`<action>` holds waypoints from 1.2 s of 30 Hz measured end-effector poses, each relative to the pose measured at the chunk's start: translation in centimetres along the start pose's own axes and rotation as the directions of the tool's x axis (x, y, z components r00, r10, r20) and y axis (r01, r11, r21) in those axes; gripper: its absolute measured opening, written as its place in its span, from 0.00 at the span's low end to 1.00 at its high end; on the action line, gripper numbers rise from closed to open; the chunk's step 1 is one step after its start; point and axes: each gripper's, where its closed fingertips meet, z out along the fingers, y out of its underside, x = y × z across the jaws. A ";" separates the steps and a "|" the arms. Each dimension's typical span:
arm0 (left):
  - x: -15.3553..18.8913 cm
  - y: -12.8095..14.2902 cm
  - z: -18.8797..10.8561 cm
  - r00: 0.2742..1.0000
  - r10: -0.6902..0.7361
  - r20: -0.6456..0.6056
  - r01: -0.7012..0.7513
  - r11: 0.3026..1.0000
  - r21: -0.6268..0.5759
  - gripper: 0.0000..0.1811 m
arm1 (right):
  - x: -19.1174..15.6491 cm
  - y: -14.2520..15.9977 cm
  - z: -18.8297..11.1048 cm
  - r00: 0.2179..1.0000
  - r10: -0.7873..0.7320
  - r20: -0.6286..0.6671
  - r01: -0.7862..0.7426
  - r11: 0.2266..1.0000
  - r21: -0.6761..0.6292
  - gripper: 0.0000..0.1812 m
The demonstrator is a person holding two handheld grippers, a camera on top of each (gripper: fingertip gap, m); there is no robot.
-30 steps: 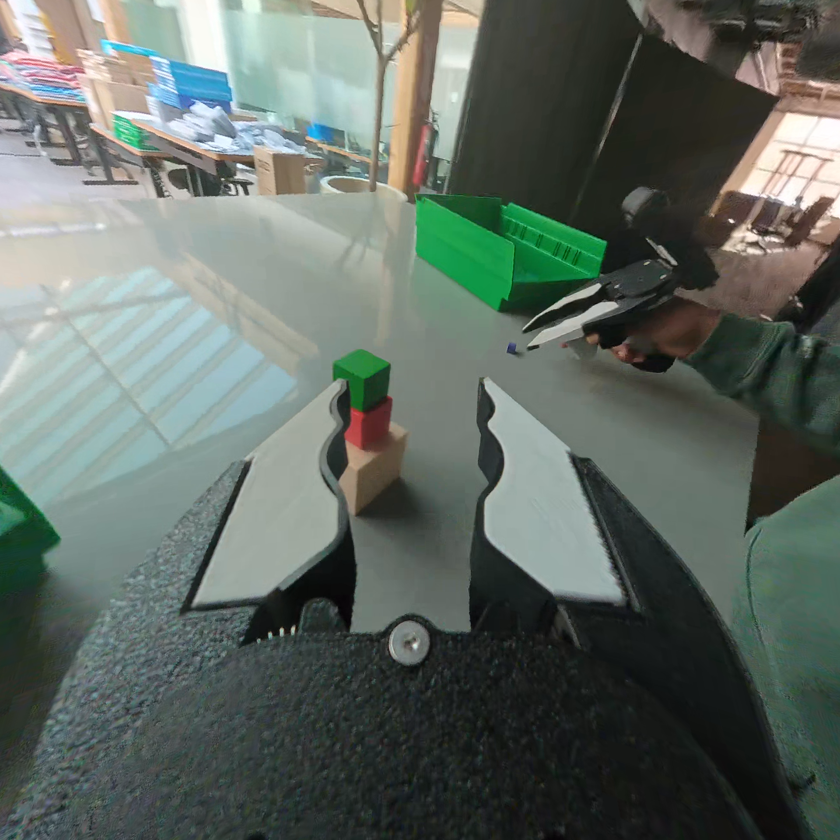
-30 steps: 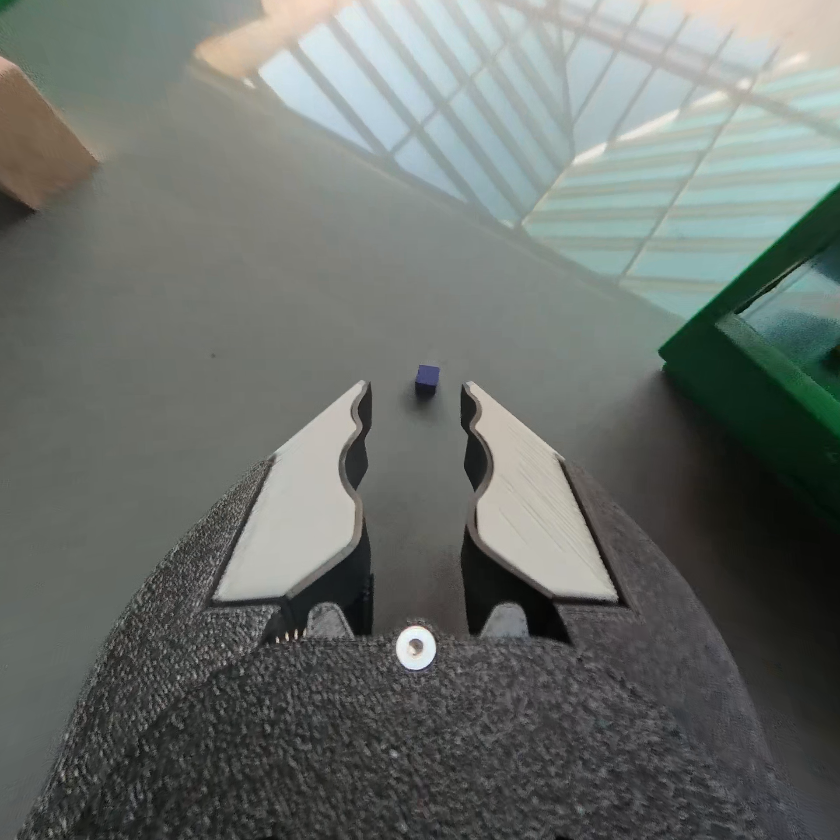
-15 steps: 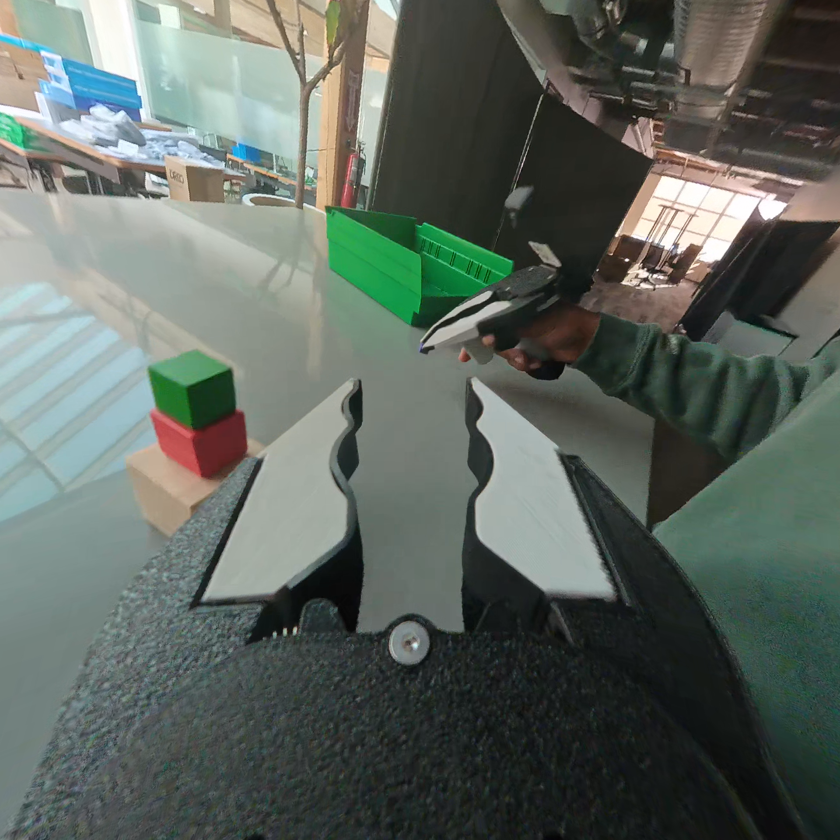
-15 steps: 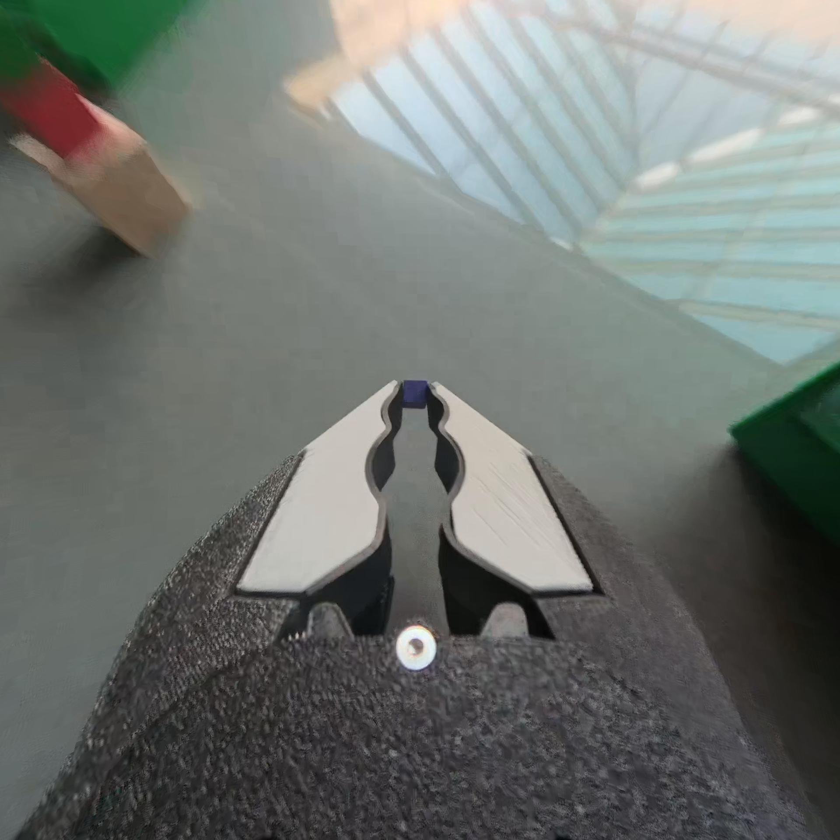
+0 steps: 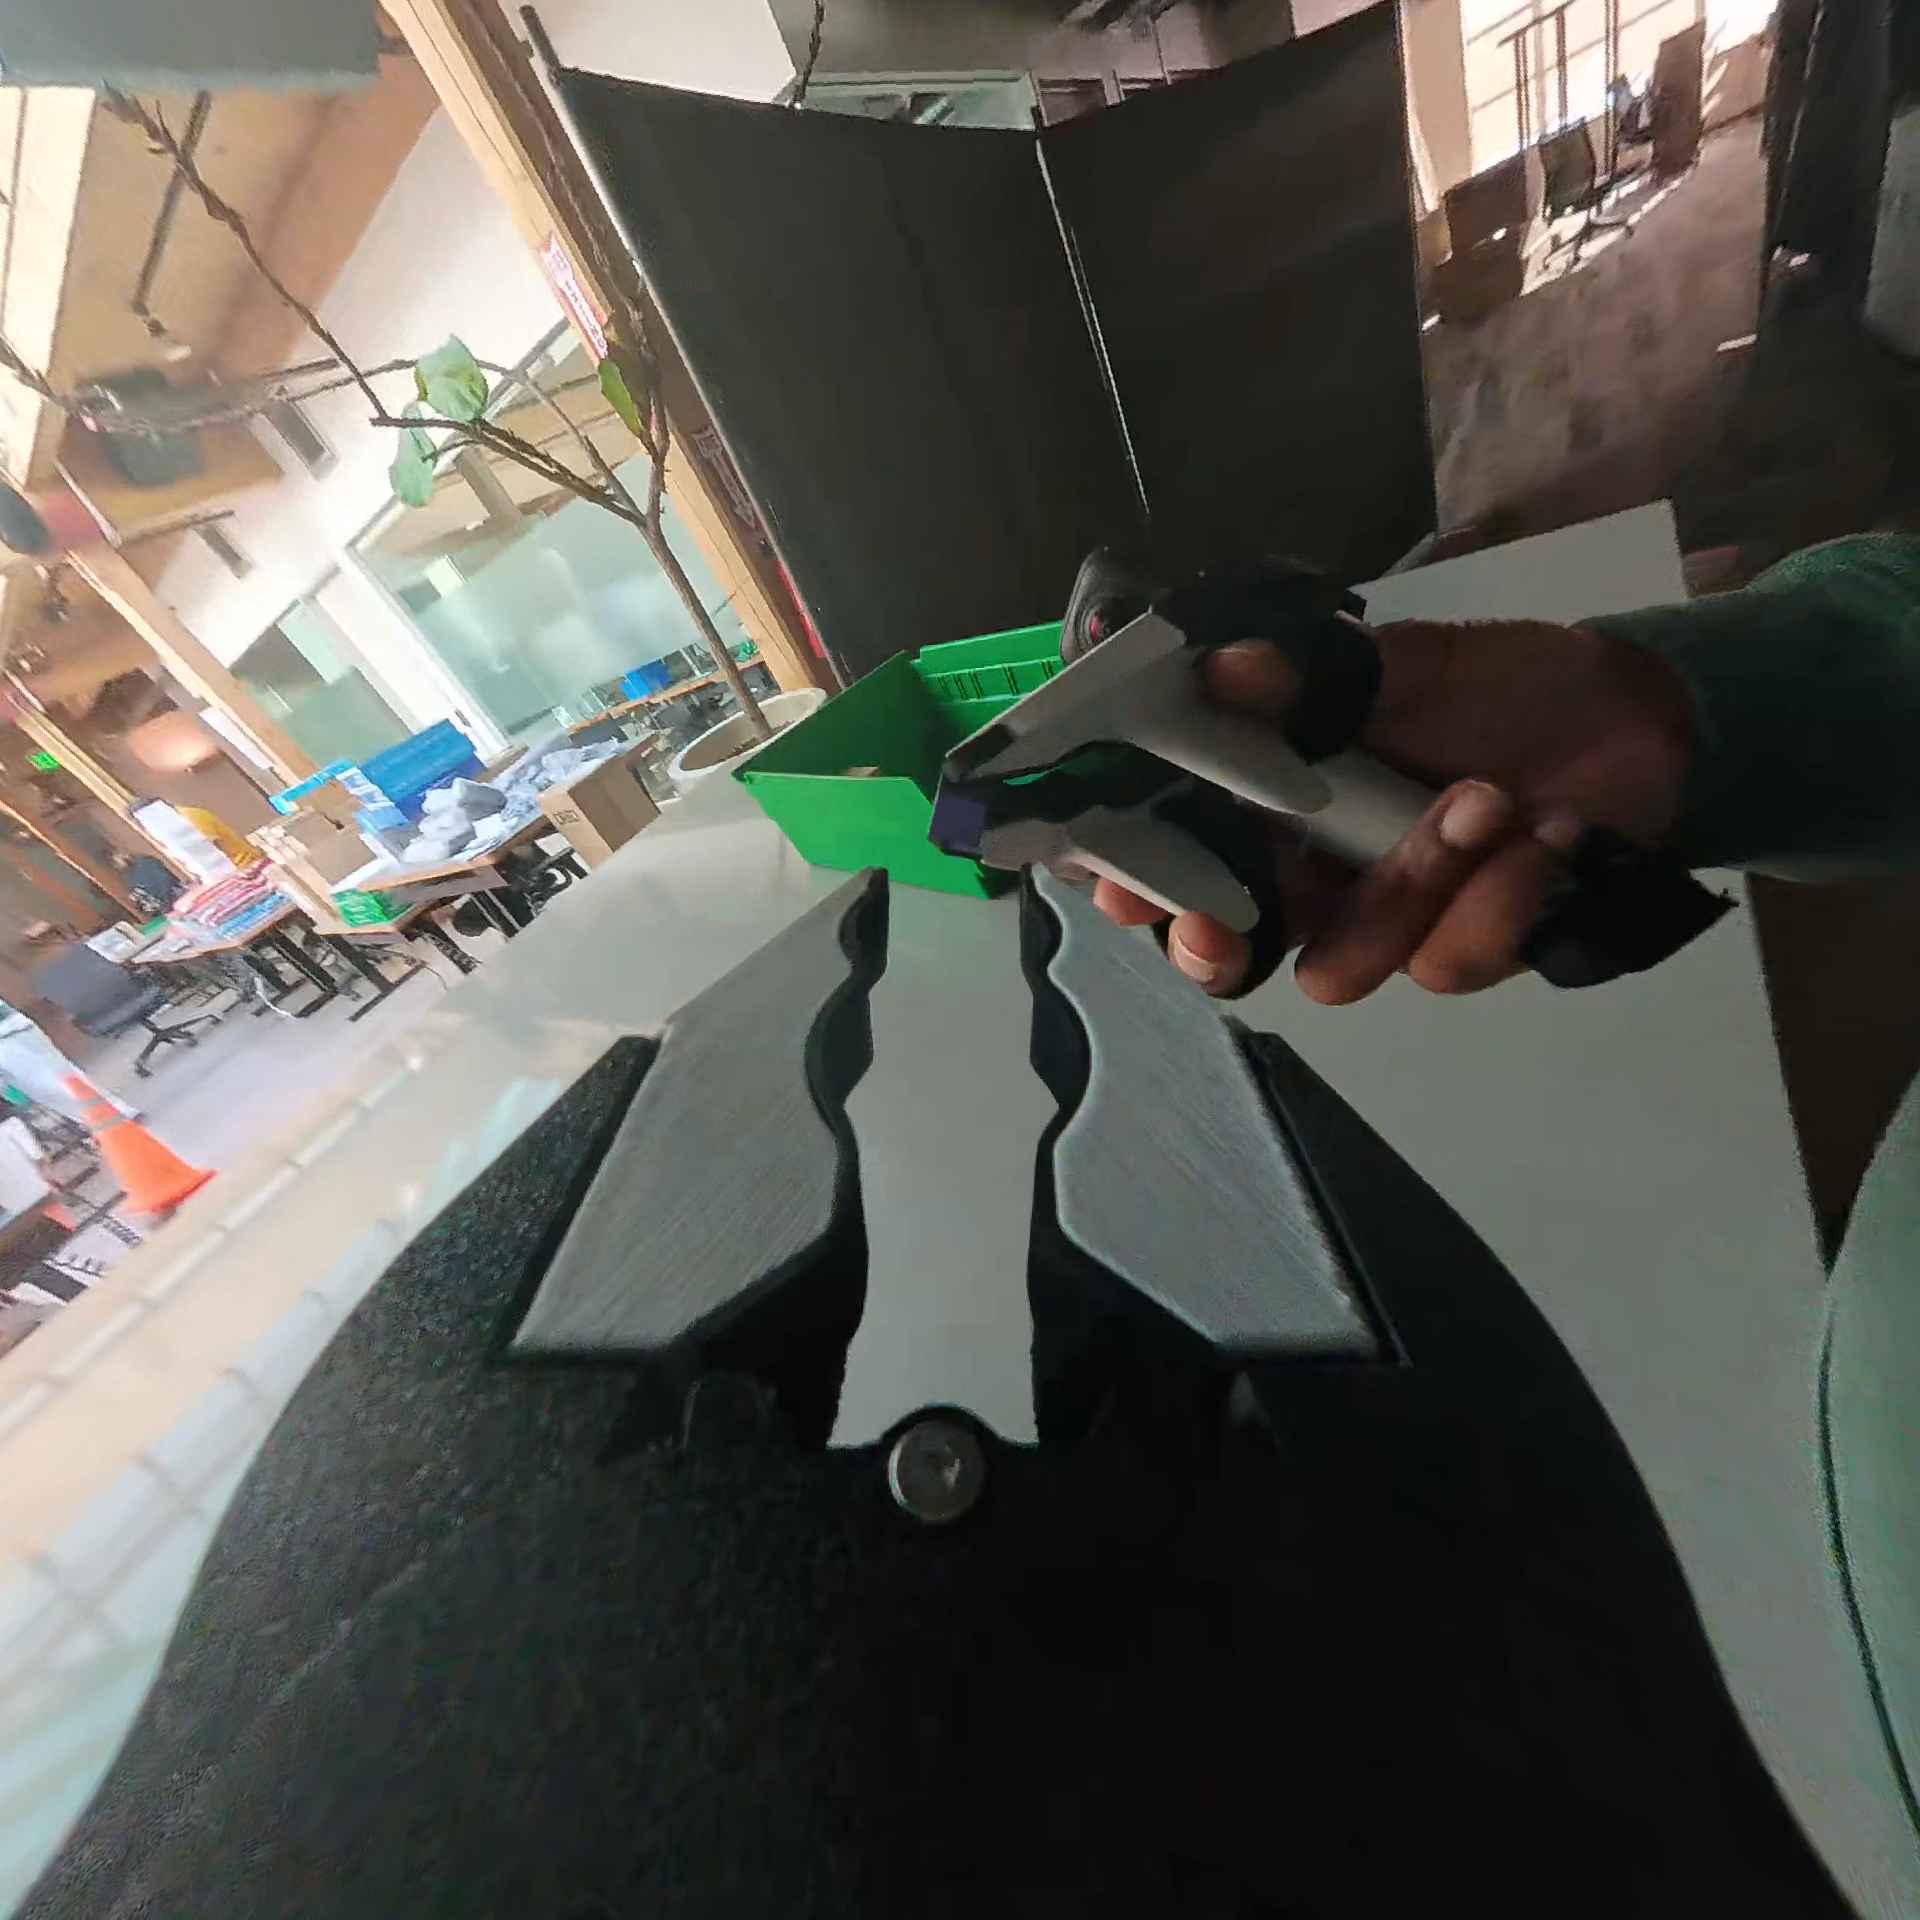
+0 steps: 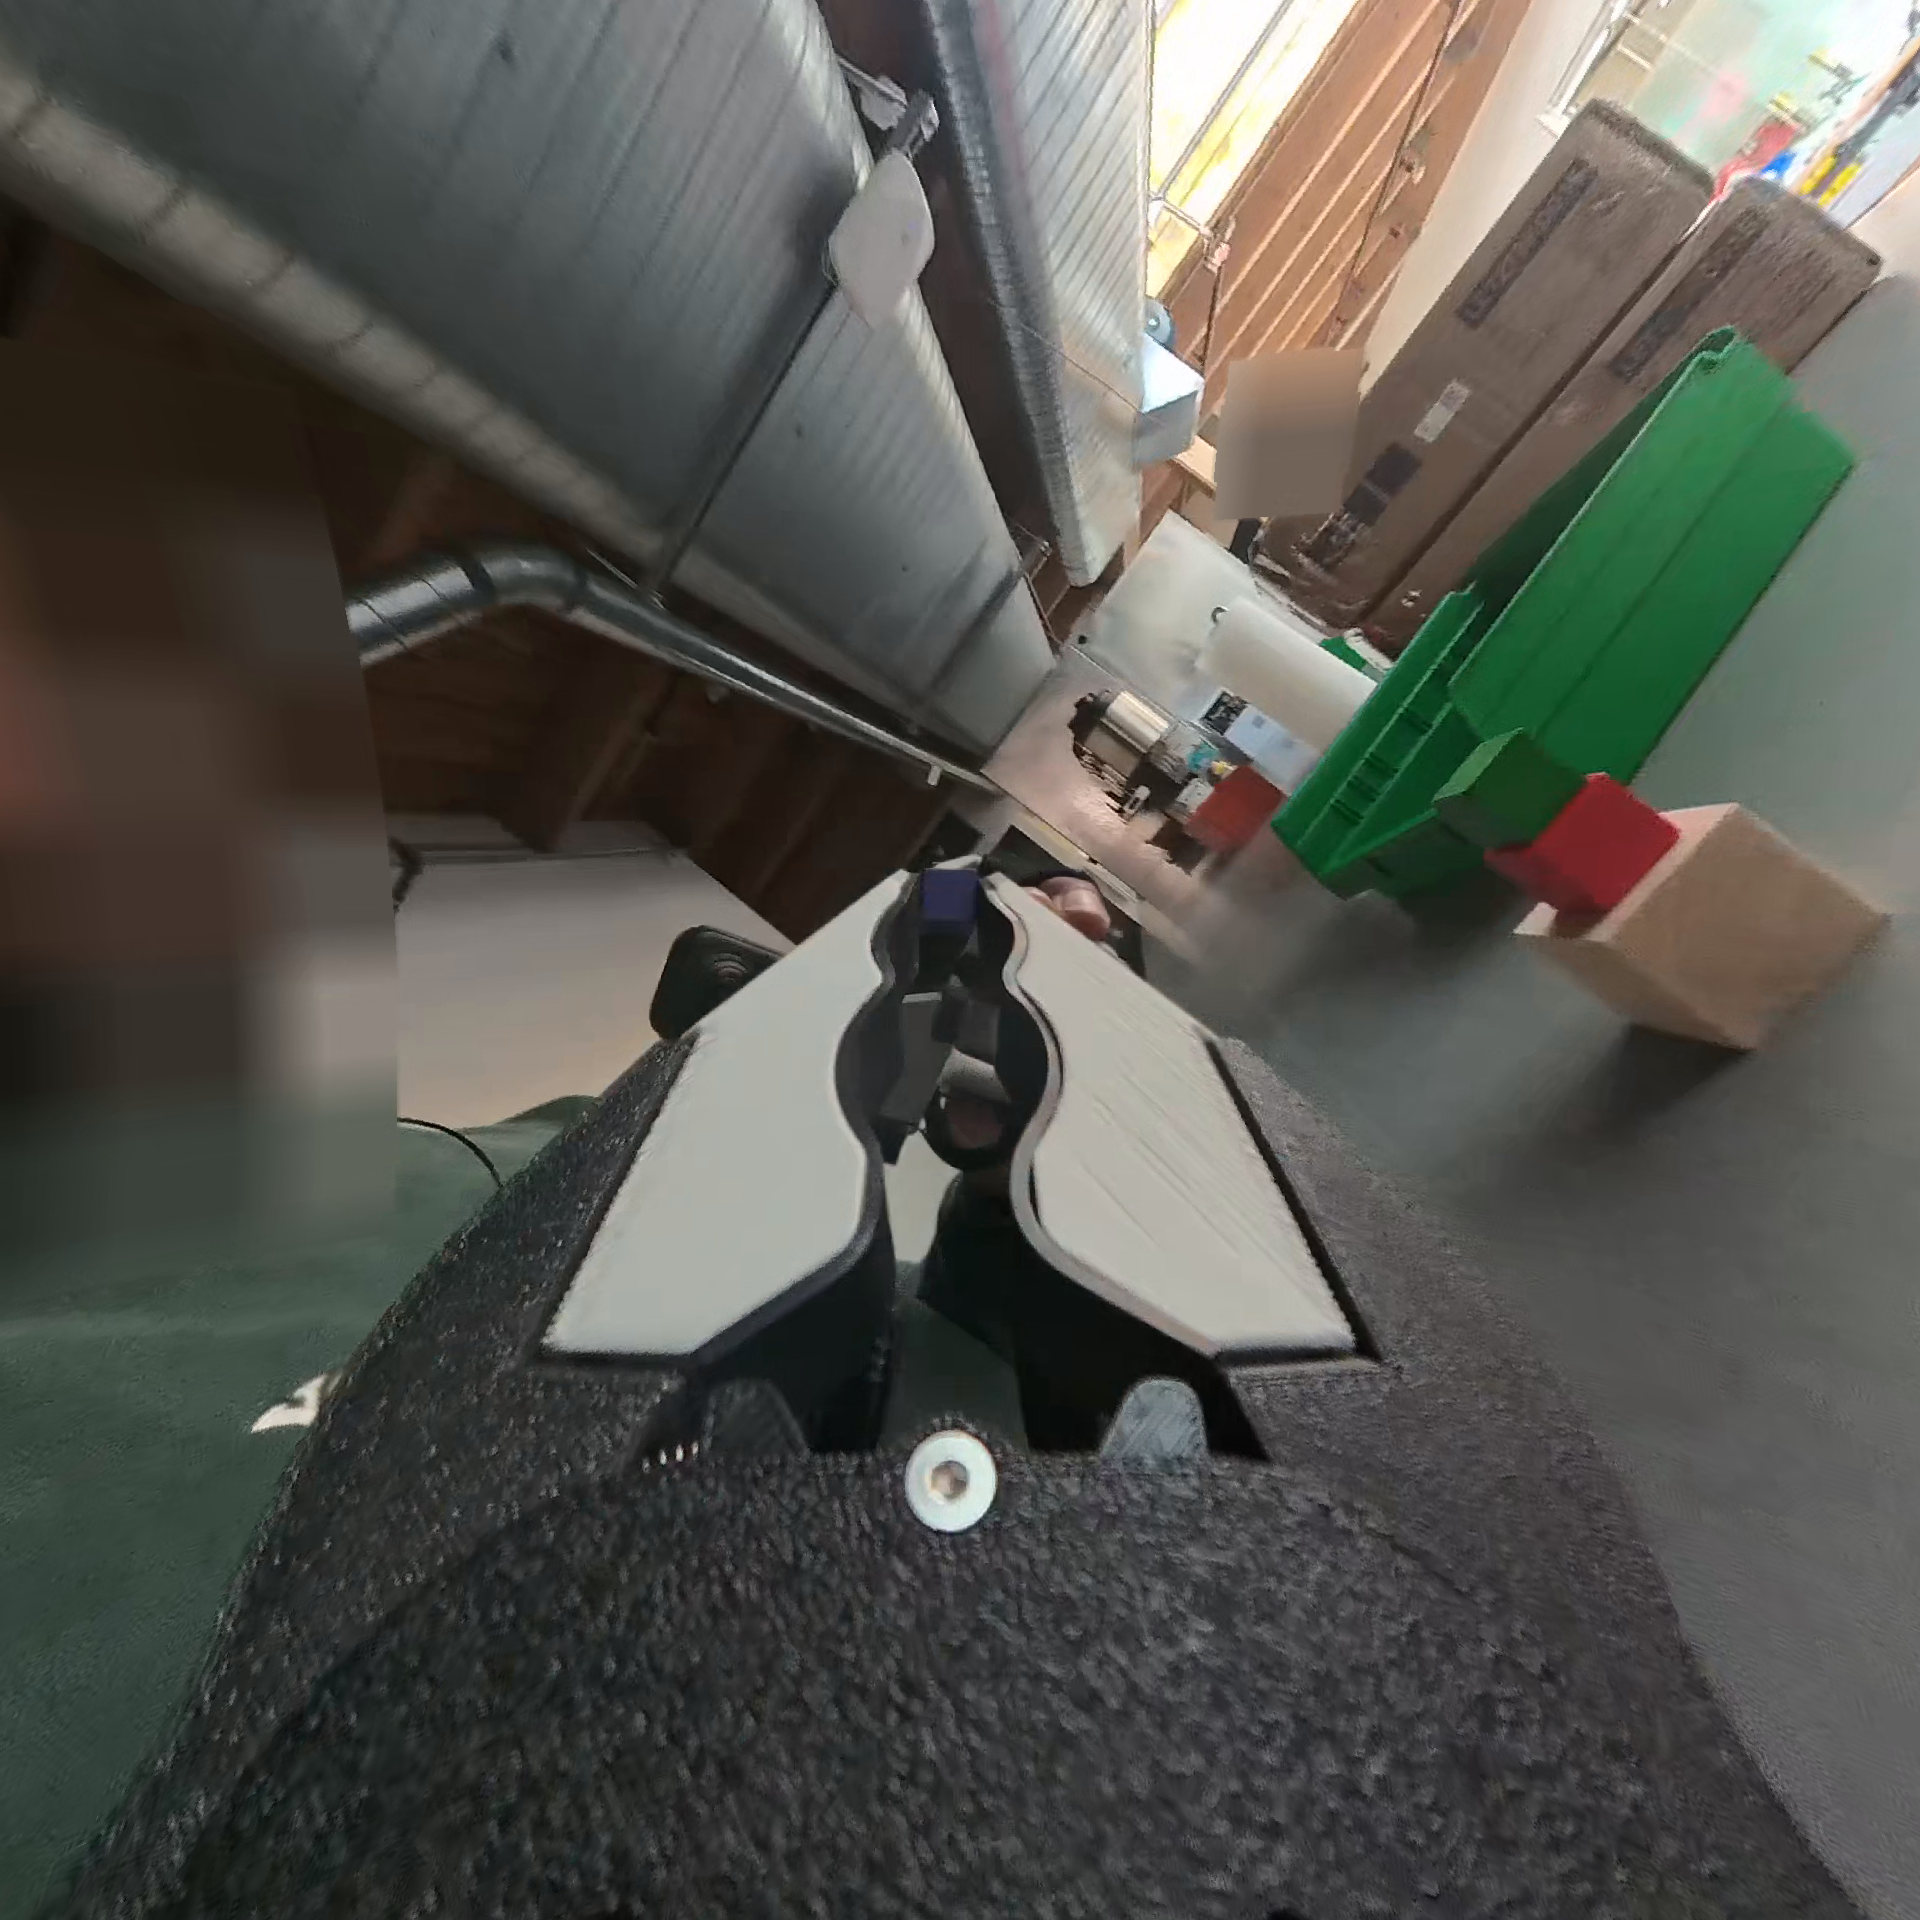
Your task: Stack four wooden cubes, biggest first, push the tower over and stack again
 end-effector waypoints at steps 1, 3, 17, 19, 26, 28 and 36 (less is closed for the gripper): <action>0.1 0.0 -0.1 1.000 0.012 0.002 -0.012 1.000 -0.004 0.13 | -0.1 0.2 0.1 1.000 0.014 0.008 -0.014 1.000 0.003 0.06; 0.1 -0.3 -0.3 1.000 0.030 0.007 -0.030 1.000 -0.001 0.12 | -0.1 0.6 0.3 0.999 0.032 0.012 -0.032 0.999 0.001 0.06; 0.3 -0.1 -0.8 0.996 0.090 -0.018 -0.091 0.995 -0.029 0.05 | 0.2 2.0 1.2 0.996 0.087 0.024 -0.087 0.996 -0.024 0.06; 0.4 -0.1 -0.8 0.996 0.086 -0.027 -0.087 0.996 -0.029 0.05 | 0.2 2.0 1.2 0.995 0.094 0.027 -0.094 0.995 -0.027 0.06; -0.5 0.4 -1.7 0.994 -0.002 -0.109 -0.004 0.998 -0.057 0.05 | 0.7 1.8 0.8 0.999 -0.044 -0.017 0.043 0.999 -0.023 0.10; -2.1 1.4 -3.0 0.985 -0.044 -0.169 0.022 0.991 -0.130 0.05 | 1.3 1.1 -0.3 0.967 -0.226 -0.116 0.220 0.973 -0.062 0.14; -11.3 7.9 -7.5 0.938 -0.187 -0.292 -0.061 0.739 -0.671 0.05 | 4.5 1.2 -5.0 0.679 -0.655 -0.332 0.539 0.751 -0.380 0.17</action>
